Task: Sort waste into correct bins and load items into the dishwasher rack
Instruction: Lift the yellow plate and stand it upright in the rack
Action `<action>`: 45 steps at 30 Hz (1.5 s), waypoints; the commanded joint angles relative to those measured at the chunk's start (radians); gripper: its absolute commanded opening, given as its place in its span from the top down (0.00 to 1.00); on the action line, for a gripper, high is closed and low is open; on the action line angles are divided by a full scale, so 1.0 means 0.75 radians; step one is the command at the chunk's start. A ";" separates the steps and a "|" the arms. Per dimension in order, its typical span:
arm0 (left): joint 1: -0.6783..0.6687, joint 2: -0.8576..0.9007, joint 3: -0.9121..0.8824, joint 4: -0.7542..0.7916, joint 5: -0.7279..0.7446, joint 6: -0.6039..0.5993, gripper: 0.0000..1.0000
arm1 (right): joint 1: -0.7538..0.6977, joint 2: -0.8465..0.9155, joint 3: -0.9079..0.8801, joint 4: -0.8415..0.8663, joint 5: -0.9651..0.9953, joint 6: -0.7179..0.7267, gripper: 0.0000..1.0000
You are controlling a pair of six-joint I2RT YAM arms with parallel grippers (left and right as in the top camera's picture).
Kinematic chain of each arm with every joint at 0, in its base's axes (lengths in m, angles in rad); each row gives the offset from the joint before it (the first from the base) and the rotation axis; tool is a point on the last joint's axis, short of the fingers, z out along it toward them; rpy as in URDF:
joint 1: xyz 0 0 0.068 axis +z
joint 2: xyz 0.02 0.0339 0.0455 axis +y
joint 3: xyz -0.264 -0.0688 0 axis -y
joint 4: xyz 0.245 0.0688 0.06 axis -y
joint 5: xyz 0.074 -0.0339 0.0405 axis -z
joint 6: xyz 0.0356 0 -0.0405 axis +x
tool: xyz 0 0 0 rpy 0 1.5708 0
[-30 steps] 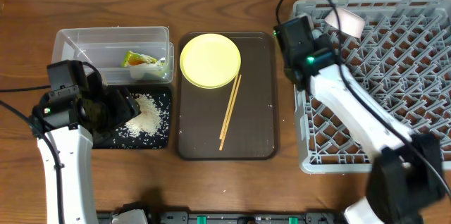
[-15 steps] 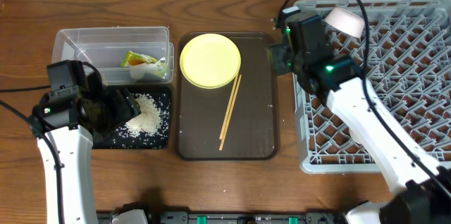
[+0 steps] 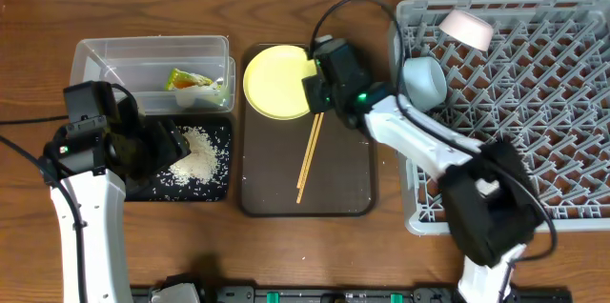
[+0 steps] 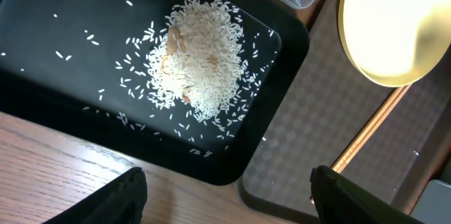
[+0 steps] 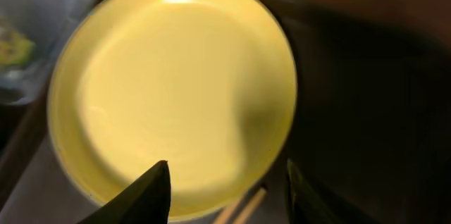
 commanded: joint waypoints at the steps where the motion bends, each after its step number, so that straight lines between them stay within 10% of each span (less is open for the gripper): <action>1: 0.006 0.000 0.013 -0.004 -0.007 0.007 0.23 | 0.013 0.082 0.006 0.036 0.165 0.195 0.56; 26: 0.006 0.001 0.006 -0.002 -0.008 0.007 0.23 | -0.020 0.154 0.007 0.149 0.234 0.218 0.98; 45: 0.006 0.001 0.006 0.002 -0.008 0.007 0.23 | -0.172 -0.524 0.007 -0.216 0.258 -0.216 0.99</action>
